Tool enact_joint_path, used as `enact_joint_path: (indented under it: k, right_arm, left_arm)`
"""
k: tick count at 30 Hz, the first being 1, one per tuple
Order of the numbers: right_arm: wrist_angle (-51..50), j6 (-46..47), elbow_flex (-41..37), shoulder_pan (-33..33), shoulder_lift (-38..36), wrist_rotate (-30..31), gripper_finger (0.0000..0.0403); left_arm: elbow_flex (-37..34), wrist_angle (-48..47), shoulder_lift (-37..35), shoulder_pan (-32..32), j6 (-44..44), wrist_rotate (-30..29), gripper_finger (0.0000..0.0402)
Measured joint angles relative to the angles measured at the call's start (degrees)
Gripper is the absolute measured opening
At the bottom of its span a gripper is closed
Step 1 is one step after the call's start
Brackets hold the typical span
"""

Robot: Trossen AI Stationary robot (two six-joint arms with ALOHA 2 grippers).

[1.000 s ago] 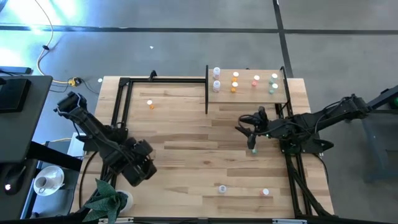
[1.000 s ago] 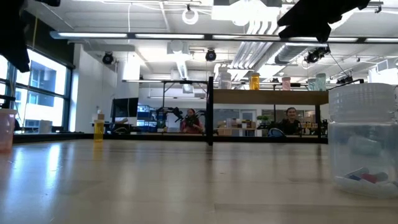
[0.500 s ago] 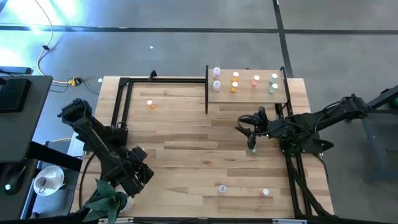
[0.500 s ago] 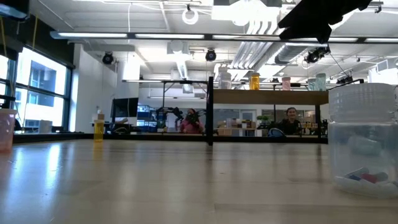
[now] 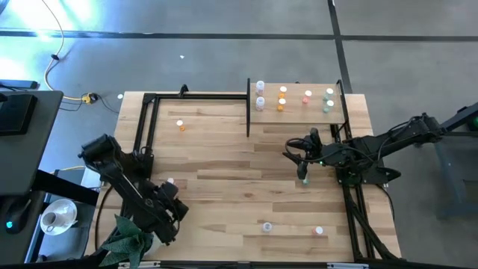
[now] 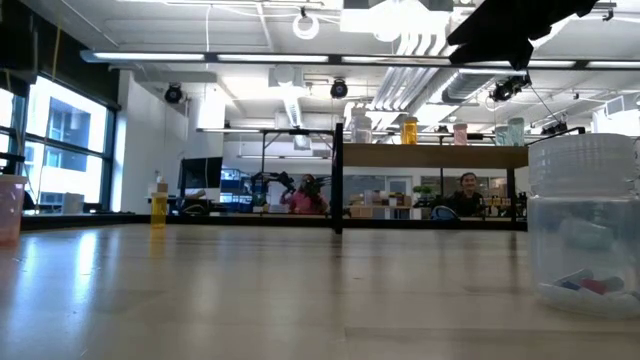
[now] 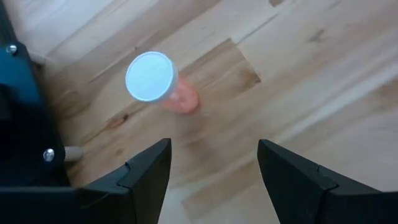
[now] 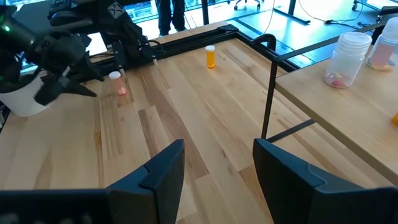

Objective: Pick and place medicine bottles onto shelf by color
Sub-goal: Put the left pink pill bottle on the shelf aligned with the other pink pill bottle

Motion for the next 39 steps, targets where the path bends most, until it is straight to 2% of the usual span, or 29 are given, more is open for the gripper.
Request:
enact_joint_path:
  k: [11,18,23,29,39]
  right_arm:
    - [0.0,0.0,0.0,0.0,0.0,0.0,0.0181]
    - [0.1,0.0,0.0,0.0,0.0,0.0,0.0181]
    - [0.4,0.5,0.0,0.0,0.0,0.0,0.0181]
    - [0.2,1.1,0.0,0.0,0.0,0.0,0.0181]
    - [0.1,1.1,0.0,0.0,0.0,0.0,0.0181]
  left_arm:
    - [0.0,-1.7,10.5,0.0,-7.7,-0.4,0.0229]
    - [-1.1,-1.0,11.3,0.1,-10.6,-5.6,0.0229]
    - [-4.0,-0.4,11.3,0.1,-12.8,-4.3,0.0229]
    - [-5.9,1.3,11.2,0.0,-15.2,-6.9,0.0227]
    - [-5.9,2.5,11.3,-0.6,-13.5,-7.6,0.015]
